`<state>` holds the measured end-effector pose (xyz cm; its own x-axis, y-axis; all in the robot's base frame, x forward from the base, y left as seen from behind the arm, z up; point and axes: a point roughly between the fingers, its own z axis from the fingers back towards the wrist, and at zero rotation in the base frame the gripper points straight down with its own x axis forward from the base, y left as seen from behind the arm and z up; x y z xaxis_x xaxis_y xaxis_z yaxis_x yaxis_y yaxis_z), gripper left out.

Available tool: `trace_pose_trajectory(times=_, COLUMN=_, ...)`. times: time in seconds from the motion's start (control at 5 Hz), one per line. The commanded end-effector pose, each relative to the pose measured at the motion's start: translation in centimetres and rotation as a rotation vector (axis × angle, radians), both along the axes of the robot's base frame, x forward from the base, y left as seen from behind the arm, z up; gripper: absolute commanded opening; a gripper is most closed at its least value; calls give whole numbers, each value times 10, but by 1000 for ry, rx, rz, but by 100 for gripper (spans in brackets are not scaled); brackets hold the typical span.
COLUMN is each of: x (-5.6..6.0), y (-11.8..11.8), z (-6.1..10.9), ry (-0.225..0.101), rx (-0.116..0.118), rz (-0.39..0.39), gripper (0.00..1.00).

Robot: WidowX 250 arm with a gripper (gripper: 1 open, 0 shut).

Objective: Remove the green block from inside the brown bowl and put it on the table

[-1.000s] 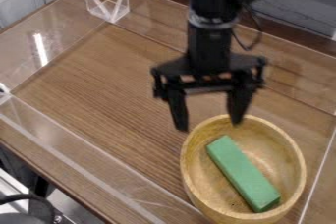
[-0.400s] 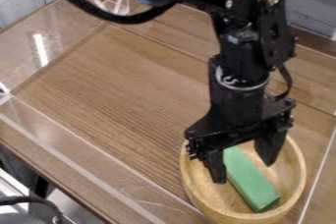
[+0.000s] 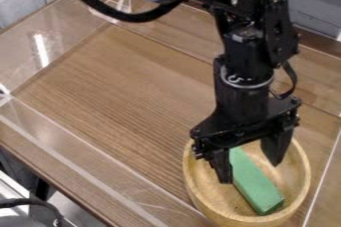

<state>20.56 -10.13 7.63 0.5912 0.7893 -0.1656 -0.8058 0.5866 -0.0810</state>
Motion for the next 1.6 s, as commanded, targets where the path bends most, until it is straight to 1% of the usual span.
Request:
trace_pose_trajectory(times=0.0, x=14, y=-2, z=9, ry=-53, rx=-28, rz=15, gripper=100)
trace_pose_trajectory(times=0.8, x=22, y=-6, z=5, ry=-57, rx=-73, rz=25, gripper=100)
trace_pose_trajectory(times=1.4, x=24, y=-7, z=0, ry=-60, rx=-97, rz=35, gripper=100)
